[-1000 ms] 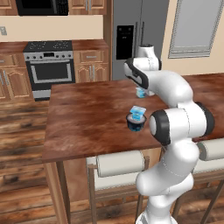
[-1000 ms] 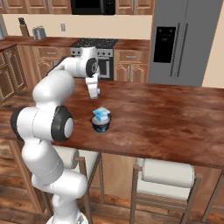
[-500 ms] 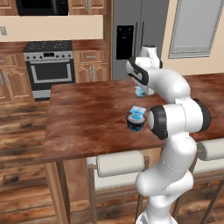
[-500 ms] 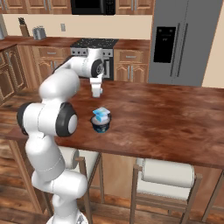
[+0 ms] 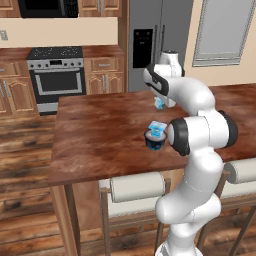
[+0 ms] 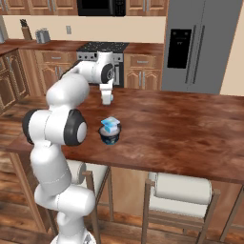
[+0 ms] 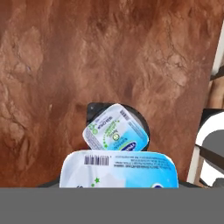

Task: Stack the yogurt containers by placing the smaller containers on top of the larger containers.

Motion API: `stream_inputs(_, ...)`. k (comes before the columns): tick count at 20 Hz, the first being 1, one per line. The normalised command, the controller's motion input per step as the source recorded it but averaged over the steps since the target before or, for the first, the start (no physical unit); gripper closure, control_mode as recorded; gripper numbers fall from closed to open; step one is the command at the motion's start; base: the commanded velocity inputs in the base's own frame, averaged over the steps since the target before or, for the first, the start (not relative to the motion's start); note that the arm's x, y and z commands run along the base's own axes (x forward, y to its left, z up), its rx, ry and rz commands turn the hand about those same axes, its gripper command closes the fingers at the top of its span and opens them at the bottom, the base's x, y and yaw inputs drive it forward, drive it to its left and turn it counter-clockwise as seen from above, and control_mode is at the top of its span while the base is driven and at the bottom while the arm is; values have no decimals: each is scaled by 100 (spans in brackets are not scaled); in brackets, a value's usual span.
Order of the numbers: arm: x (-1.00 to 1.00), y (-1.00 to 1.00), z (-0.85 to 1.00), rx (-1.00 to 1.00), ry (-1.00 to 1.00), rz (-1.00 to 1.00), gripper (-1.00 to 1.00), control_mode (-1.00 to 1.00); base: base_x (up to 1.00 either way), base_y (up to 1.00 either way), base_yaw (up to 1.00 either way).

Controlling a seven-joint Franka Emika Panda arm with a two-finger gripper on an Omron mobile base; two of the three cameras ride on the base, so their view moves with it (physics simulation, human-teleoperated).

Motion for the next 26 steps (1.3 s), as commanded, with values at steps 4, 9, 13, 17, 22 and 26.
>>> stream_inputs(4, 1, -4, -13, 0, 0, 0, 100, -100, 0, 0, 0)
stream_inputs(9, 0, -12, -28, 0, 0, 0, 100, -100, 0, 0, 0)
stream_inputs(13, 0, -5, -26, 0, 0, 0, 100, -100, 0, 0, 0)
stream_inputs(17, 0, 0, -16, 0, -1, -1, 100, -100, 0, 0, 0)
stream_inputs(22, 0, 0, -11, 0, -2, -1, 100, -100, 0, 0, 0)
stream_inputs(26, 0, 0, -10, 0, -2, -1, 100, -100, 0, 0, 0)
